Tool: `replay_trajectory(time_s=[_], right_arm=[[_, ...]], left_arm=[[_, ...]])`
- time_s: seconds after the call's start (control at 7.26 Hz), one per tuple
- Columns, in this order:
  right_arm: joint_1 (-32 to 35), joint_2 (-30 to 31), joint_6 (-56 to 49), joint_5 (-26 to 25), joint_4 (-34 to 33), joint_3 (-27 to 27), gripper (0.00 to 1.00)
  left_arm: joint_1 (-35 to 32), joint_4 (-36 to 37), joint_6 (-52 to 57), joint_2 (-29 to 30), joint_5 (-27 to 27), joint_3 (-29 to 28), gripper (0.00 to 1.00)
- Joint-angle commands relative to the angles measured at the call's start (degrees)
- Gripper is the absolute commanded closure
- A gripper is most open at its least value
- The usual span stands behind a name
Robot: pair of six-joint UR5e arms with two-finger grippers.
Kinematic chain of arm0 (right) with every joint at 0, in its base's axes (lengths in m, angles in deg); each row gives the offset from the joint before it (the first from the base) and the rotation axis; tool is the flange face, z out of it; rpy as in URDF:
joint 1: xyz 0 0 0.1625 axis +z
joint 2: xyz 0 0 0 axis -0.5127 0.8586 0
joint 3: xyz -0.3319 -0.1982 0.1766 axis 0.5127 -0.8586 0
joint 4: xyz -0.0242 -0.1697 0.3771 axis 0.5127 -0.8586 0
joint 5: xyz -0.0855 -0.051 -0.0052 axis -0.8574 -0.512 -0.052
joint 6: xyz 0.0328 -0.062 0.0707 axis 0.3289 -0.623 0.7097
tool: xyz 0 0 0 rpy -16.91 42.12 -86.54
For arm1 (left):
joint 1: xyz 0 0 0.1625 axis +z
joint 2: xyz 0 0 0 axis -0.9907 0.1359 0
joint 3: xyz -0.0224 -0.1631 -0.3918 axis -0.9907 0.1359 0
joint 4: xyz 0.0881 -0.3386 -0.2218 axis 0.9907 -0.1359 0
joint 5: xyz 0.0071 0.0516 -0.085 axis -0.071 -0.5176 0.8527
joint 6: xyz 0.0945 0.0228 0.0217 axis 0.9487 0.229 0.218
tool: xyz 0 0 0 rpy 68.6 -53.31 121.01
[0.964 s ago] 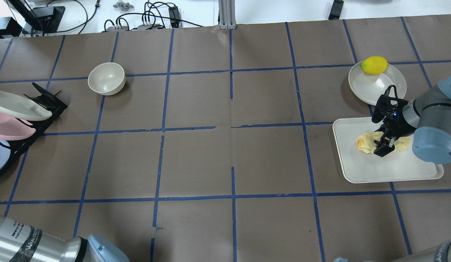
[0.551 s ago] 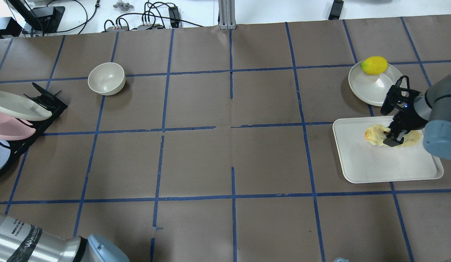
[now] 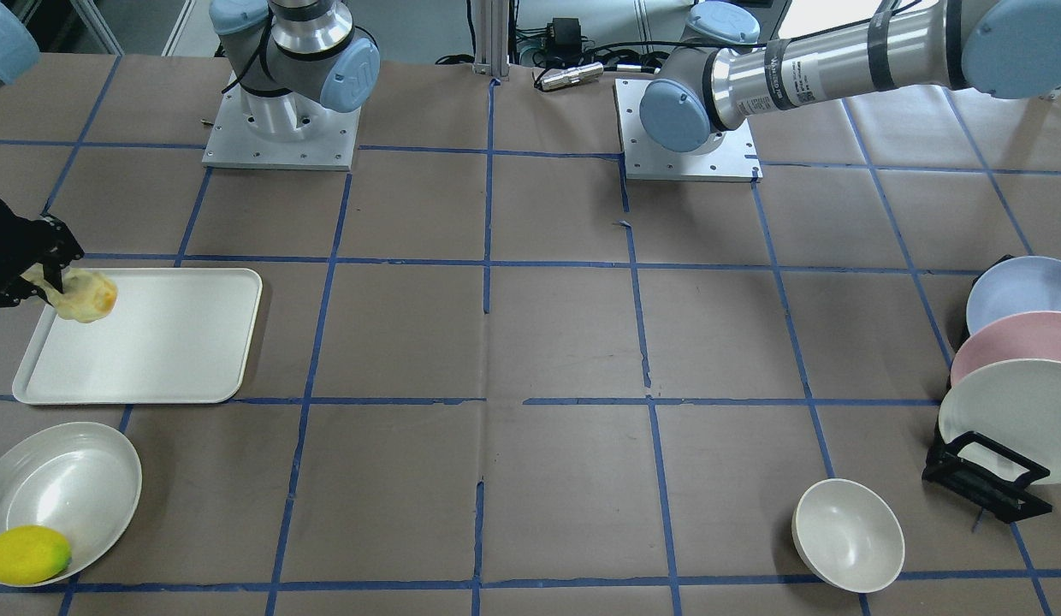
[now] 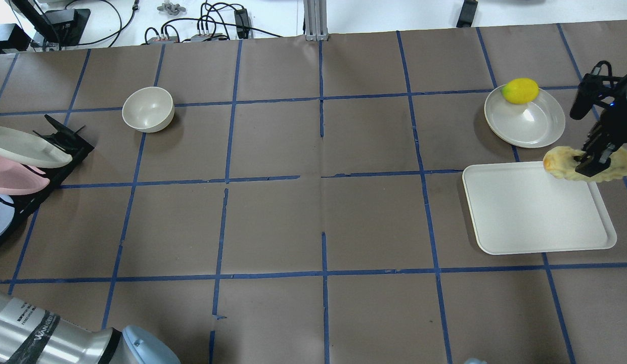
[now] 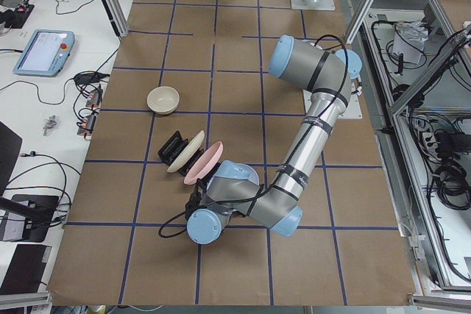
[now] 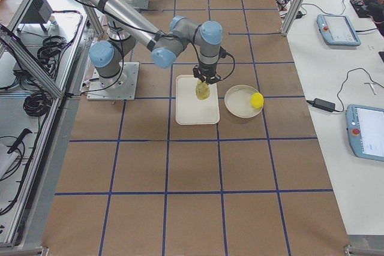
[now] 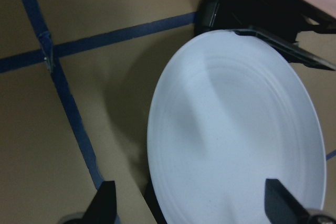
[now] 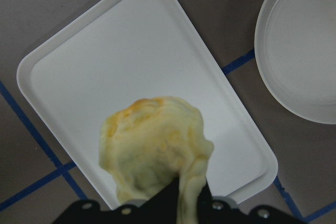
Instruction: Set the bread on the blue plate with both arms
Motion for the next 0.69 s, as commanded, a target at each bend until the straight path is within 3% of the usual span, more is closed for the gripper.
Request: replay_trajectory(time_s=[0.0, 0.14, 0.55], right_arm=[[0.1, 3.3, 0.6, -1.2, 9.5, -4.9, 0.93], [0.3, 4.2, 1.2, -0.9, 10.4, -5.0, 0.95], [1.7, 5.6, 2.4, -0.7, 12.4, -4.9, 0.94]], left_arm=[[-0.6, -0.2, 0.0, 0.5, 0.3, -1.2, 0.39], [-0.8, -0.2, 0.0, 0.4, 0.3, -1.3, 0.5], [-0.9, -0.1, 0.0, 0.9, 0.6, -1.4, 0.6]])
